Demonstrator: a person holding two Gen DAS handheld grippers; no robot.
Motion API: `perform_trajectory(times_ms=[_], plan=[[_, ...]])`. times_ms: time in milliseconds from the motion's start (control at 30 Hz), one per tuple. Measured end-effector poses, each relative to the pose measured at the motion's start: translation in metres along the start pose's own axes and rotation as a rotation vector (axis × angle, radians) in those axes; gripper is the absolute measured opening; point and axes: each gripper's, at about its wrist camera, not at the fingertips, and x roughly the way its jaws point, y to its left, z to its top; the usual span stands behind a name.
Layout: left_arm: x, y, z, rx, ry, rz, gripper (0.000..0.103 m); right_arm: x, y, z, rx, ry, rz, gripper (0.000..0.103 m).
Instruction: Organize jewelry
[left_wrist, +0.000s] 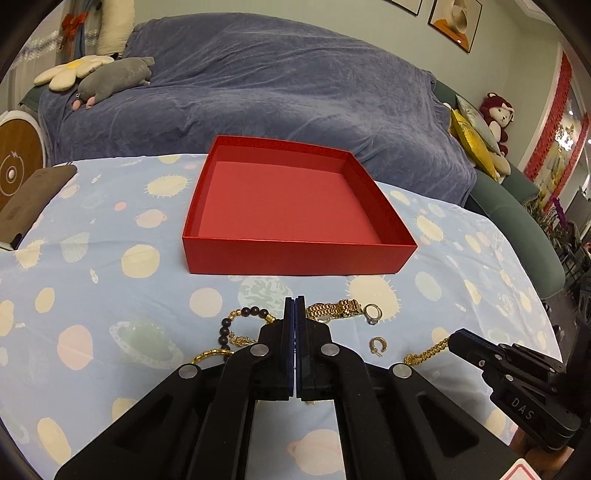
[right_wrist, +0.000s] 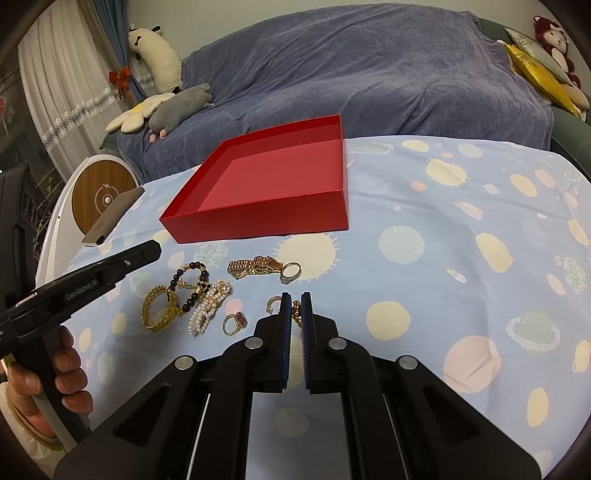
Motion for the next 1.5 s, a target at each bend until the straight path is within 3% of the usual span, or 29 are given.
perform_trajectory(times_ms=[200, 333, 433, 567, 800, 967, 1033, 1100, 1267, 1367, 1500], plan=[[-0.011, 0.015, 0.005, -0.039, -0.015, 0.004, 0.0, -0.001, -0.001, 0.001, 0.002, -0.002, -0.001, 0.004], [-0.001, 0.023, -0.004, -0.055, 0.047, -0.009, 0.0, 0.001, 0.0, -0.001, -0.004, 0.007, 0.0, 0.004], [0.013, 0.017, -0.014, -0.017, 0.083, -0.01, 0.002, 0.003, 0.001, -0.002, -0.004, 0.016, 0.001, 0.004], [0.029, 0.004, -0.022, 0.063, 0.095, 0.055, 0.024, 0.004, 0.002, -0.004, -0.007, 0.02, 0.002, 0.004], [0.049, 0.001, -0.027, 0.162, 0.108, 0.127, 0.025, 0.006, 0.002, -0.005, -0.002, 0.027, 0.005, 0.004], [0.055, 0.003, -0.028, 0.183, 0.092, 0.146, 0.025, 0.007, 0.004, -0.005, -0.004, 0.032, 0.01, 0.004], [0.057, -0.003, -0.031, 0.234, 0.086, 0.177, 0.024, 0.008, 0.004, -0.005, -0.004, 0.034, 0.011, 0.004], [0.06, -0.01, -0.036, 0.288, 0.102, 0.195, 0.012, 0.007, 0.003, -0.005, 0.0, 0.033, 0.009, 0.004], [0.06, -0.014, -0.039, 0.334, 0.107, 0.207, 0.0, 0.005, 0.001, -0.001, 0.01, 0.025, 0.008, 0.004], [0.057, -0.008, -0.035, 0.279, 0.126, 0.143, 0.0, 0.003, 0.001, -0.001, 0.009, 0.02, 0.01, 0.004], [0.04, -0.008, -0.028, 0.234, 0.088, 0.083, 0.0, 0.0, 0.0, 0.001, 0.011, 0.008, 0.008, 0.004]])
